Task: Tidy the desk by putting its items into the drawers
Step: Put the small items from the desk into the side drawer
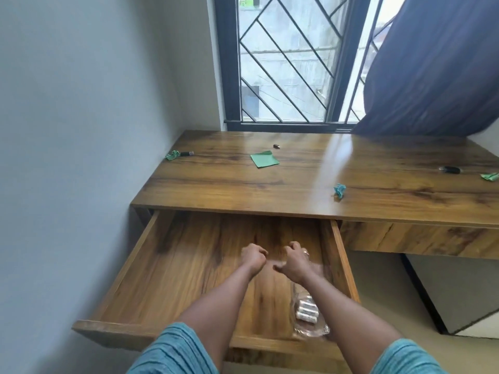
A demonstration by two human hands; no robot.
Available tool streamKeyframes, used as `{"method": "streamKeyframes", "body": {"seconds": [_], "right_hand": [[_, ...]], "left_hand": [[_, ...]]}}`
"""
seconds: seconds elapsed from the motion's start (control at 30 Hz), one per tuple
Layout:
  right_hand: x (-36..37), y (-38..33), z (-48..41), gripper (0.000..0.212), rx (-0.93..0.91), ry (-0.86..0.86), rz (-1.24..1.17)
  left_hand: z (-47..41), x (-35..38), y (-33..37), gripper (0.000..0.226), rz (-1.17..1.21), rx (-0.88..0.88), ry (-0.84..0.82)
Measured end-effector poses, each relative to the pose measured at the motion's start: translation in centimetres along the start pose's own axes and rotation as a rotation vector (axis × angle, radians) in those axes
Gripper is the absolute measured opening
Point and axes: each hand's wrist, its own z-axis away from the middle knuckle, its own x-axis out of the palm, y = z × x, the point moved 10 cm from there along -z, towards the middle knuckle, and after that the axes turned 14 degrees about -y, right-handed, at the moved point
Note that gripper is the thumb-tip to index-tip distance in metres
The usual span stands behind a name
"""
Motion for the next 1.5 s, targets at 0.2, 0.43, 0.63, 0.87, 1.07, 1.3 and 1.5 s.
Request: {"method": "streamKeyframes", "body": {"seconds": [0.2, 0.43, 0.63, 0.87, 1.07, 1.3, 1.5], "right_hand": [[-4.0, -7.8, -4.2, 0.034, -0.176, 0.107, 0.038], [-6.8, -17.7, -15.3, 0.042, -0.203, 0.096, 0.059], [-6.9, -23.5, -21.8, 0.039, -0.259, 0.19, 0.072], [-7.1, -23.6, -24.8, 0.05, -0.234, 0.444, 0.01], [-6.9, -23.4, -25.7, 0.039, -0.206, 0.52, 0.085], [-7.0, -23.7, -24.5, 0.035, -0.237, 0.499, 0.048], [-6.8, -23.0, -23.1, 0.036, -0.255, 0.475, 0.007]], "left_hand": [[-2.9, -12.0, 2.9, 0.031, -0.063, 0.144, 0.189], [-11.8, -25.3, 2.2, 0.034, -0.231, 0.106, 0.281], [-20.1, -33.2, -0.6, 0.041, -0.347, 0.032, 0.264], [-28.4, -37.7, -1.4, 0.06, -0.561, -0.036, 0.221], [-31.9, -39.7, -1.0, 0.053, -0.673, -0.076, 0.261], [-31.3, -37.1, 2.1, 0.04, -0.903, 0.05, 0.28], [-27.5, -35.6, 2.8, 0.031, -0.608, 0.15, 0.452]]}}
